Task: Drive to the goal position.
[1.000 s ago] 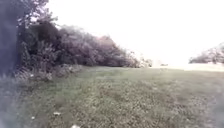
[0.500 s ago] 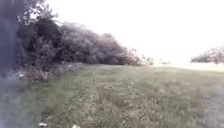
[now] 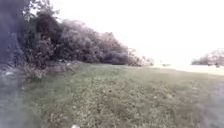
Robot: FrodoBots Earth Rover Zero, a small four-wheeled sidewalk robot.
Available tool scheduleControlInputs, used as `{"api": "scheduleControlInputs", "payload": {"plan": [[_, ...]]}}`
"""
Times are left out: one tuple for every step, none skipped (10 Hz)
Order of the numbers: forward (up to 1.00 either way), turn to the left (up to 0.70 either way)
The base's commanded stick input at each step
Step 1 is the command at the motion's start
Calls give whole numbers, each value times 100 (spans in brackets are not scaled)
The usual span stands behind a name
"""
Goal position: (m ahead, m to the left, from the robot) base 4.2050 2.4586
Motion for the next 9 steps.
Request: {"api": "scheduleControlInputs", "payload": {"plan": [[70,0],[70,0],[70,0],[70,0],[70,0],[70,0],[70,0],[70,0],[70,0]]}}
